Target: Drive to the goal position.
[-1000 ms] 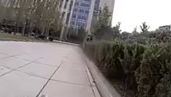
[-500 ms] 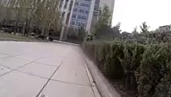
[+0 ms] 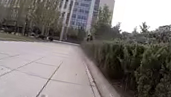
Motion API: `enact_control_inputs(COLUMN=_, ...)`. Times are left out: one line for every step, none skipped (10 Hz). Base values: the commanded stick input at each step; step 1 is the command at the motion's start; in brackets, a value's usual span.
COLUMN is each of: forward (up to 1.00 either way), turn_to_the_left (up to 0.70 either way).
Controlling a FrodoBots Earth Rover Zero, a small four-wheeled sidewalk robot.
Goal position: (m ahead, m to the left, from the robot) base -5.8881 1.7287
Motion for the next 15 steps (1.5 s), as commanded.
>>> enact_control_inputs(forward=0.01, turn_to_the_left=0.0)
enact_control_inputs(forward=0.0, turn_to_the_left=0.0)
enact_control_inputs(forward=0.04, turn_to_the_left=0.0)
enact_control_inputs(forward=0.03, turn_to_the_left=0.0)
enact_control_inputs(forward=0.01, turn_to_the_left=0.0)
enact_control_inputs(forward=0.0, turn_to_the_left=0.0)
enact_control_inputs(forward=0.0, turn_to_the_left=0.0)
enact_control_inputs(forward=0.04, turn_to_the_left=0.0)
enact_control_inputs(forward=0.02, turn_to_the_left=0.0)
enact_control_inputs(forward=0.0, turn_to_the_left=0.0)
enact_control_inputs(forward=0.0, turn_to_the_left=0.0)
enact_control_inputs(forward=0.01, turn_to_the_left=0.0)
enact_control_inputs(forward=0.04, turn_to_the_left=0.0)
enact_control_inputs(forward=0.04, turn_to_the_left=0.0)
enact_control_inputs(forward=0.04, turn_to_the_left=0.0)
